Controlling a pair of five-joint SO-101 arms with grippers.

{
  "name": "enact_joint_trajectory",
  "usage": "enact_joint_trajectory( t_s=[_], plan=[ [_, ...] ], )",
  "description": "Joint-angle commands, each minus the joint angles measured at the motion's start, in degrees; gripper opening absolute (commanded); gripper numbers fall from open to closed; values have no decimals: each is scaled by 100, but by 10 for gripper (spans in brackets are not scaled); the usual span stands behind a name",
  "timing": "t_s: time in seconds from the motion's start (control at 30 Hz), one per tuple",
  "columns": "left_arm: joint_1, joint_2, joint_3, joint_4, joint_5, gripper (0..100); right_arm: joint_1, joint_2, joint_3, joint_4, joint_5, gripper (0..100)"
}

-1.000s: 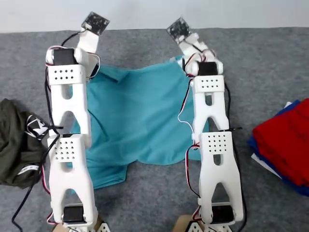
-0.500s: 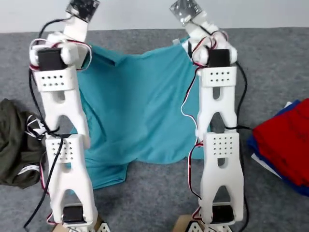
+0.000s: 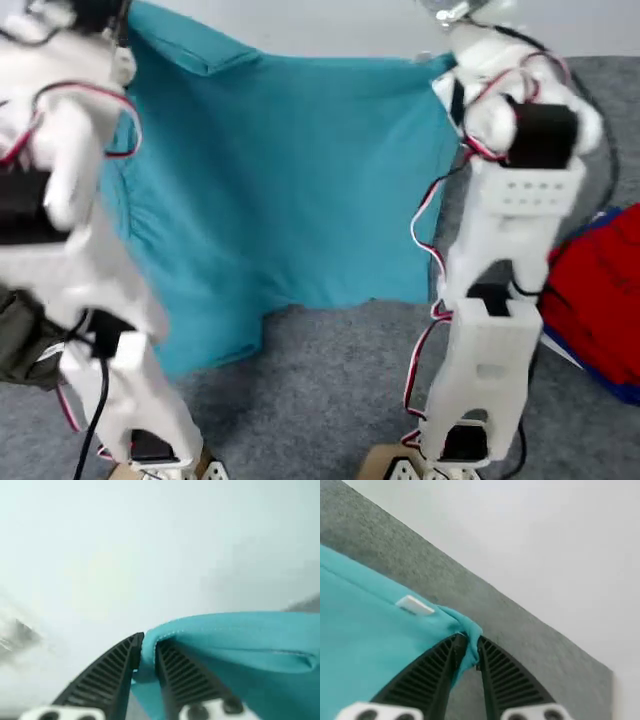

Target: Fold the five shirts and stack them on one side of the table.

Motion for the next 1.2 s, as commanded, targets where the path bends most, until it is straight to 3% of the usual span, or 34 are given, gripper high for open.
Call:
enact_joint_trajectory(
  t_s=[0.0,0.37,0.57,0.7,0.97,1.17],
  plan=[
    [-62,-862,-215,-264,18,2,382,-804,-229,224,167,10],
    [-62,-2488,-215,-273,-9,2,1042,-2448,-229,242,633,10],
    [-26,-3253,-215,-308,-870,2,1165,-3231,-220,242,730,10],
    [-62,-3692,-189,-492,-941,2,1165,-3811,-35,251,738,10],
    [-580,-4018,-180,-440,-932,2,1121,-5789,3253,224,501,11],
    [-686,-4053,-189,273,-923,2,884,-7257,5626,224,193,11]
  ],
)
